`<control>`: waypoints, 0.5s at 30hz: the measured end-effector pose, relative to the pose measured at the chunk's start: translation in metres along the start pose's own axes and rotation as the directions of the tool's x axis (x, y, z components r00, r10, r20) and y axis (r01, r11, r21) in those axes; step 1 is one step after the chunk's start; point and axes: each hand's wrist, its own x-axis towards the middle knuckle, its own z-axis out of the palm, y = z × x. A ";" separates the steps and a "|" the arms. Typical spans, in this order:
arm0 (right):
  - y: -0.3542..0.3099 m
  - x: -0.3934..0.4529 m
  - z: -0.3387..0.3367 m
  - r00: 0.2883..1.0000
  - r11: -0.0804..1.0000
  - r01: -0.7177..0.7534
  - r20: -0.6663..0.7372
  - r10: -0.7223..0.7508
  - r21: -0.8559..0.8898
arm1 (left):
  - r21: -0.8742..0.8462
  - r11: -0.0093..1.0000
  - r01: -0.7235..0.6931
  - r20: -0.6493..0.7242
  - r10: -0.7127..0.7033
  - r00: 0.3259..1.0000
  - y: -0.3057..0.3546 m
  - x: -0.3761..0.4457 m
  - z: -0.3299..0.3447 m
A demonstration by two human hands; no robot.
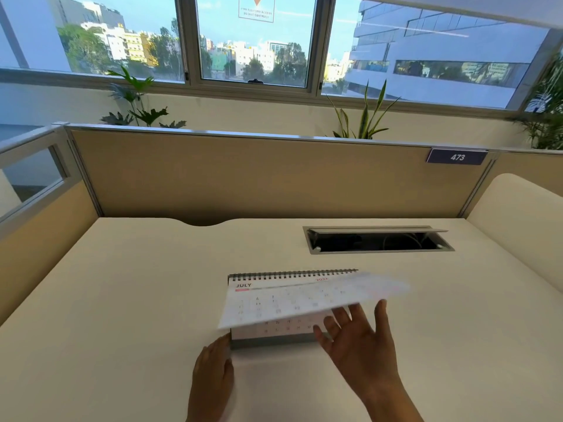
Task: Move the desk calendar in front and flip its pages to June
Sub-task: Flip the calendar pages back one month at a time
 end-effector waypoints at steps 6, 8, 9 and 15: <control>-0.004 0.013 0.034 0.995 0.988 0.079 -0.049 -0.086 -0.129 | 0.003 1.000 0.010 0.031 -0.011 0.999 0.008 0.001 -0.002; -0.004 0.016 0.040 0.996 0.983 0.078 -0.032 -0.085 -0.167 | -0.010 1.000 0.011 0.044 -0.011 0.999 0.008 0.003 -0.001; -0.005 0.017 0.041 0.996 0.981 0.080 -0.017 -0.085 -0.178 | -0.019 1.000 0.022 0.056 -0.021 0.998 0.009 0.003 -0.002; -0.003 0.025 0.042 0.996 0.966 0.068 -0.032 -0.079 -0.250 | -0.073 0.997 0.039 0.064 -0.034 0.997 0.003 0.003 0.001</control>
